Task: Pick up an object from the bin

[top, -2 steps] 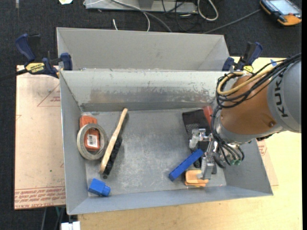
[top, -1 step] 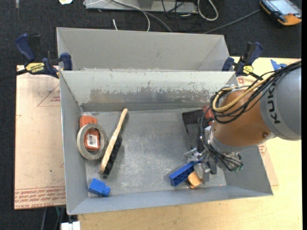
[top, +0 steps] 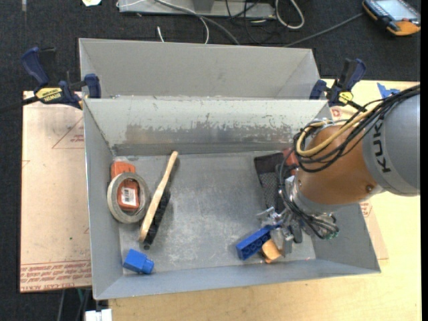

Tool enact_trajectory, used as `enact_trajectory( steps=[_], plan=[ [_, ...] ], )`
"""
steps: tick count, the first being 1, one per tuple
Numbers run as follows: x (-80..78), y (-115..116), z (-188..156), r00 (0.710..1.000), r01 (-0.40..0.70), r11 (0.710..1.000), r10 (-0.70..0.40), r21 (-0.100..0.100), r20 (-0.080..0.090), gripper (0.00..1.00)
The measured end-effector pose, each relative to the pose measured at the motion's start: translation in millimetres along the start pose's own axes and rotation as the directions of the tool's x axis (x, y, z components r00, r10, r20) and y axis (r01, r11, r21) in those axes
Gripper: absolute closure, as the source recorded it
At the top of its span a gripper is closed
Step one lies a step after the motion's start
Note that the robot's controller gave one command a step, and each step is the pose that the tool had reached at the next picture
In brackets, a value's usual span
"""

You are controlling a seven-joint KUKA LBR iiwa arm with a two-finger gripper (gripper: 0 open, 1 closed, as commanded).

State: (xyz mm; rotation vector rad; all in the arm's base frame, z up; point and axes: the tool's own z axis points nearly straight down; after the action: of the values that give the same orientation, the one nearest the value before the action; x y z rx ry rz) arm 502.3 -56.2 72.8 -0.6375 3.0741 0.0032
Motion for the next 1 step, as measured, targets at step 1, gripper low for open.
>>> enact_trajectory(
  steps=[1],
  plan=[
    [0.0, 0.0, 0.0, 1.000, 0.000, 1.000, 0.000, 0.000, 0.000, 1.00]
  ],
)
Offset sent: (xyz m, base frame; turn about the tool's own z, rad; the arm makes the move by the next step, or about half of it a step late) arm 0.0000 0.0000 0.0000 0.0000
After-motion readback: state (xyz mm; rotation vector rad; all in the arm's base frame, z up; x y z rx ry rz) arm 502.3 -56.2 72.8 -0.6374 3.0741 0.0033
